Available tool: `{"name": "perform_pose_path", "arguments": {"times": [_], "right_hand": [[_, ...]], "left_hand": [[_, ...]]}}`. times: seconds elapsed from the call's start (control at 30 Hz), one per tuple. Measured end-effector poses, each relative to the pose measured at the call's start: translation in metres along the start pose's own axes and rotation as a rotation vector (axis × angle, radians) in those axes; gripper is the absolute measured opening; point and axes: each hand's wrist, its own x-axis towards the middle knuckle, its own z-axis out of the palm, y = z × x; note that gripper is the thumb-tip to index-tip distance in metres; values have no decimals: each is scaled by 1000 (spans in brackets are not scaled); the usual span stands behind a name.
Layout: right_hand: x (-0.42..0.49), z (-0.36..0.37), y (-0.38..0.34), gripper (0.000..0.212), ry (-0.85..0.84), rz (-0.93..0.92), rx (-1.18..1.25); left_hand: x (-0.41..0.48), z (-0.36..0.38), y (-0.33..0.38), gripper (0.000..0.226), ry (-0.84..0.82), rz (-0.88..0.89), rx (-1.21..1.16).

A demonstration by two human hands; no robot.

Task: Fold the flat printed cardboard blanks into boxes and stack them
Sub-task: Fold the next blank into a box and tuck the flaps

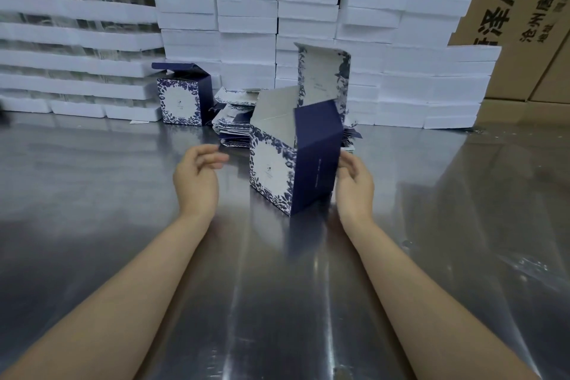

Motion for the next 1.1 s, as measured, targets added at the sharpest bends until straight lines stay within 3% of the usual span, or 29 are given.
{"name": "perform_pose_path", "arguments": {"times": [0.1, 0.27, 0.33, 0.4, 0.47, 0.53, 0.63, 0.7, 0.77, 0.83, 1.0, 1.1], "right_hand": [[1, -2, 1, 43, 21, 61, 30], [0, 2, 4, 36, 4, -7, -23], [-1, 5, 3, 33, -87, -32, -35], [-2, 7, 2, 36, -130, -85, -81], [-5, 9, -3, 49, -143, -203, -89], [-7, 7, -8, 70, -175, -414, -133], [-3, 2, -10, 86, -227, -659, -283], [0, 2, -12, 74, -248, -667, -343], [3, 2, -15, 59, -248, -719, -381], [9, 1, -17, 52, -252, -778, -380], [25, 6, -25, 40, -276, -697, -294], [39, 10, -40, 42, -326, -437, -181]], "left_hand": [[0, 6, 1, 51, -118, -82, 42], [-16, 11, -6, 73, -574, -39, 250], [-19, 10, -2, 66, -568, 79, 256], [-19, 8, 2, 78, -542, 184, 308], [-20, 8, 7, 102, -584, 249, 306], [-21, 11, 12, 106, -620, 378, 300], [-19, 13, 15, 90, -550, 579, 375], [-16, 11, 19, 76, -498, 563, 368], [-13, 9, 23, 51, -446, 641, 408], [-11, 10, 29, 41, -401, 715, 349], [-1, 23, 54, 40, -369, 463, 119], [24, 32, 68, 25, -451, 202, 263]]}}
